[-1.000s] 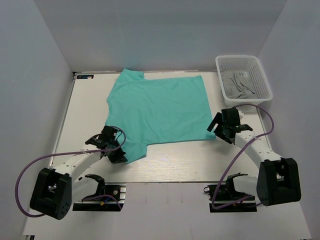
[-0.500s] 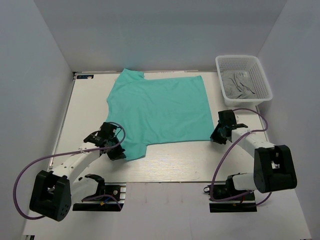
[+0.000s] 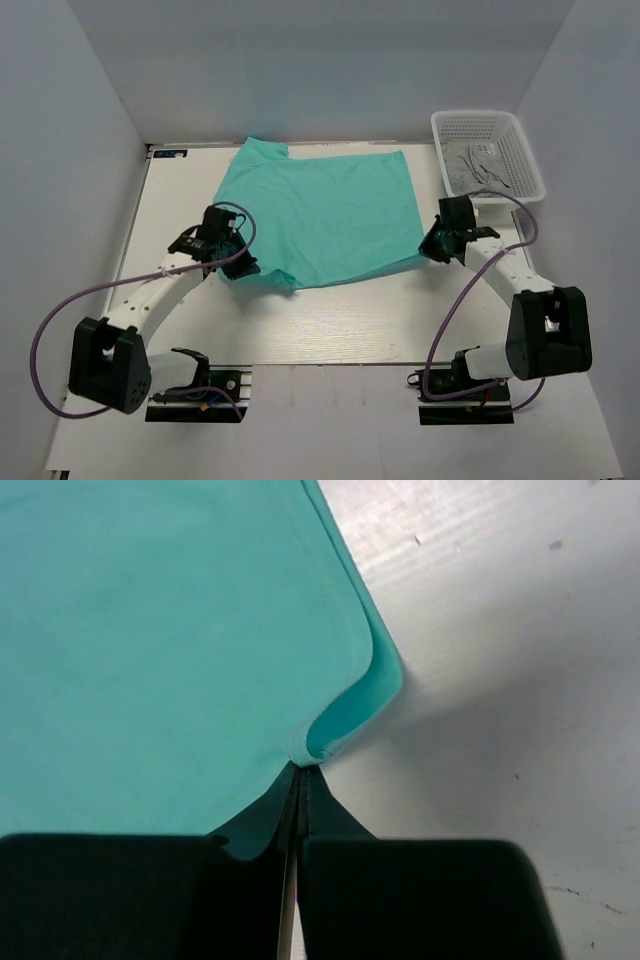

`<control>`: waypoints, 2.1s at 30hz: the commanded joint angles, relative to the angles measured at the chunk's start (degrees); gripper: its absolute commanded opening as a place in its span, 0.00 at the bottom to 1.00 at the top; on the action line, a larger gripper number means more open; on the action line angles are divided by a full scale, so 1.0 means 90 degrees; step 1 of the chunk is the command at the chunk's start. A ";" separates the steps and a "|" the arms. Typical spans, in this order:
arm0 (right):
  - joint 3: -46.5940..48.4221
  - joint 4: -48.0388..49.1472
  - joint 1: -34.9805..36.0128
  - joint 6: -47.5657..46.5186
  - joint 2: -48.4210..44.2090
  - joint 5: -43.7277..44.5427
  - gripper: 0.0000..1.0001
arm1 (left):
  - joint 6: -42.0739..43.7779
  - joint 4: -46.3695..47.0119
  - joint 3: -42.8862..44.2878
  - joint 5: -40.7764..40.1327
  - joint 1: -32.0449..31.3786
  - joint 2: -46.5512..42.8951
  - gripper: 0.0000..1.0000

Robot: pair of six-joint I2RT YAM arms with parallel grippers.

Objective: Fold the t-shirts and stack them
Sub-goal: Fold the flattened tshirt in 1/3 of the way

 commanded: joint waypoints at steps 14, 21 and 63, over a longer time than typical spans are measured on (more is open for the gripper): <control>0.2699 -0.0657 -0.0044 -0.0267 0.1689 0.0217 0.00 | 0.0791 0.0374 0.2496 -0.1844 0.0108 0.1695 0.00; 0.3775 -0.0901 -0.0063 -0.0413 0.2490 0.0577 0.00 | 0.1261 0.0726 0.3492 -0.2186 0.0166 0.2778 0.00; 0.2450 0.0231 0.0269 -0.0697 0.3557 0.0022 0.90 | 0.0519 0.0306 0.2011 -0.1727 0.0567 0.3944 1.00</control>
